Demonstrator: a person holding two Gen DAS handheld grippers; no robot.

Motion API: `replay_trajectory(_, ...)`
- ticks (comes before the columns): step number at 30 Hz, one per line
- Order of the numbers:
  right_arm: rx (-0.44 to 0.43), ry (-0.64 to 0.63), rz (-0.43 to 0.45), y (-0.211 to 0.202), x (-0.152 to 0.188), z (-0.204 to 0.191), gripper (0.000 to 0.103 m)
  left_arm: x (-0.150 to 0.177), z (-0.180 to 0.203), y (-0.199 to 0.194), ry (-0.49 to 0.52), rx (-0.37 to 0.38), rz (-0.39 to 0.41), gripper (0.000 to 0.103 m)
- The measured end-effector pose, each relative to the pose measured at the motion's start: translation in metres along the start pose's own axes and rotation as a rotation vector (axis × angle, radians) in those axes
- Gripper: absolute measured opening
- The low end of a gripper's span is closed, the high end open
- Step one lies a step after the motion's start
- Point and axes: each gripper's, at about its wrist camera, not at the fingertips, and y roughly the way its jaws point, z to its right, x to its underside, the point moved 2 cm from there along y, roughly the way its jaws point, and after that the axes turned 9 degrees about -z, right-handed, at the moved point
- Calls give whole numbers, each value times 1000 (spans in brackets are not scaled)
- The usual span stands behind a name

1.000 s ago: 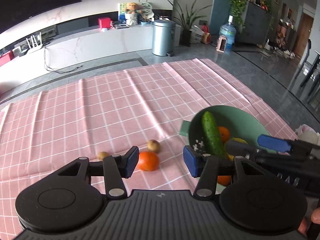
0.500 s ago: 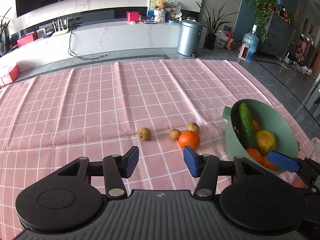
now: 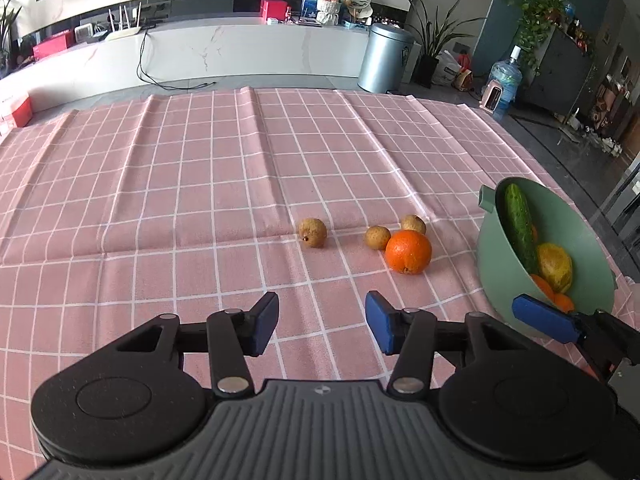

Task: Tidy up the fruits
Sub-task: 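Grasp a small brown fruit with the left tool while the right tool grasps the last orange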

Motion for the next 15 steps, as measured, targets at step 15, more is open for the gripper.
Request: replay_trajectory(15, 86, -159, -59, 61, -27, -17, 48, -31, 6, 43, 136, -23, 21, 47)
